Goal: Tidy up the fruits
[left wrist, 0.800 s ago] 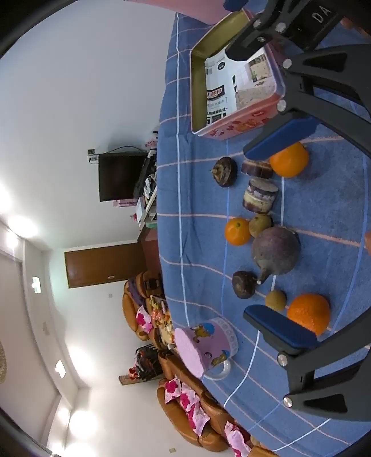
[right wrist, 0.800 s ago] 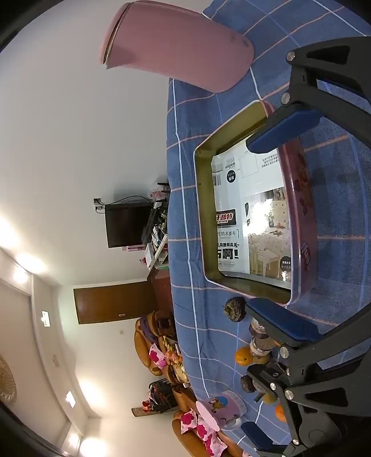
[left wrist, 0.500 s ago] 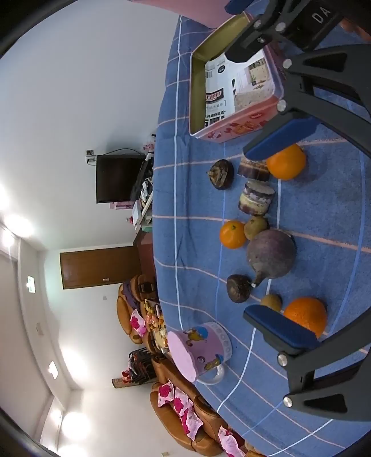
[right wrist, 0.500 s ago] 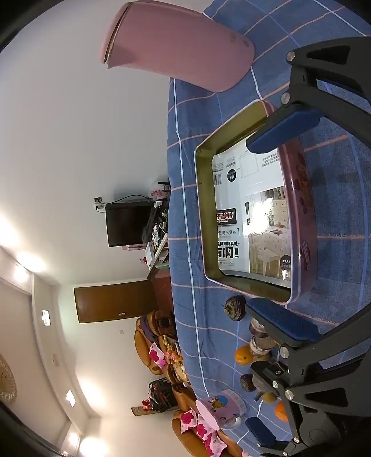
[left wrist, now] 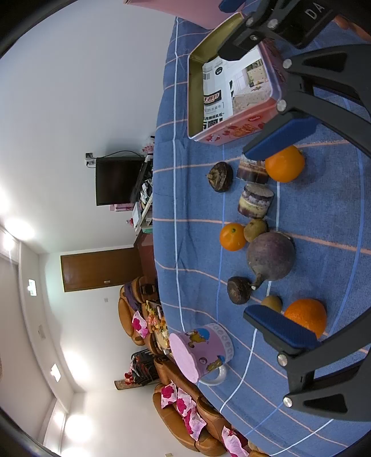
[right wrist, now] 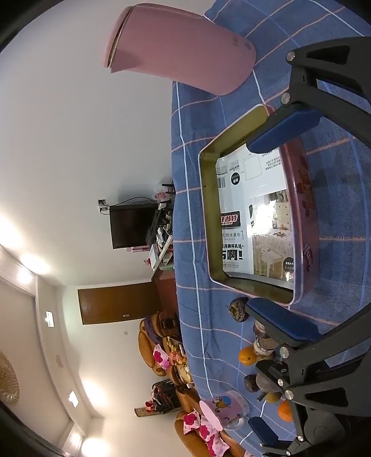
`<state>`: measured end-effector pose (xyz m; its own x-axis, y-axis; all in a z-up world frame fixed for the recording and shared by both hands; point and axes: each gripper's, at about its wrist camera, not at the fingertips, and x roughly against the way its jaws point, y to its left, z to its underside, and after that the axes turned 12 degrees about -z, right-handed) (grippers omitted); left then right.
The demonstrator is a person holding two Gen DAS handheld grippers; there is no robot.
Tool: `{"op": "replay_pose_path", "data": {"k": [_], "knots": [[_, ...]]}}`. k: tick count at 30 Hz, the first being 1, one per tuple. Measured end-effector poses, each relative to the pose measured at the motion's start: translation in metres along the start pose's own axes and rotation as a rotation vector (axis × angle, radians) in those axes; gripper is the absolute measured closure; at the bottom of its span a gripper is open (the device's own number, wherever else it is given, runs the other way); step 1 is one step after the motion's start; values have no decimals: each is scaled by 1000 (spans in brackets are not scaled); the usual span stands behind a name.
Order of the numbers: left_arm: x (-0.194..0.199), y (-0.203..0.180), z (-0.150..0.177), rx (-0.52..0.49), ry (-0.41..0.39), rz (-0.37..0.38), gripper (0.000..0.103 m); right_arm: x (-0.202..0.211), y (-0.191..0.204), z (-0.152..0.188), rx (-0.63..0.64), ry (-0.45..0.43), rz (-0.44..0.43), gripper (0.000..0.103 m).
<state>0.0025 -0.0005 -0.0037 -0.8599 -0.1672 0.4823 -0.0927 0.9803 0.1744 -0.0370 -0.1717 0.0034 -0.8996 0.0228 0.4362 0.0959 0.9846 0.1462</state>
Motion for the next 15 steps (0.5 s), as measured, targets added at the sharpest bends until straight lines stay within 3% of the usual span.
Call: {"op": "replay_pose_path", "data": {"k": [15], "knots": [[0, -1, 0, -1, -1, 0, 0, -1, 2, 0, 3, 0, 0, 1]]}}
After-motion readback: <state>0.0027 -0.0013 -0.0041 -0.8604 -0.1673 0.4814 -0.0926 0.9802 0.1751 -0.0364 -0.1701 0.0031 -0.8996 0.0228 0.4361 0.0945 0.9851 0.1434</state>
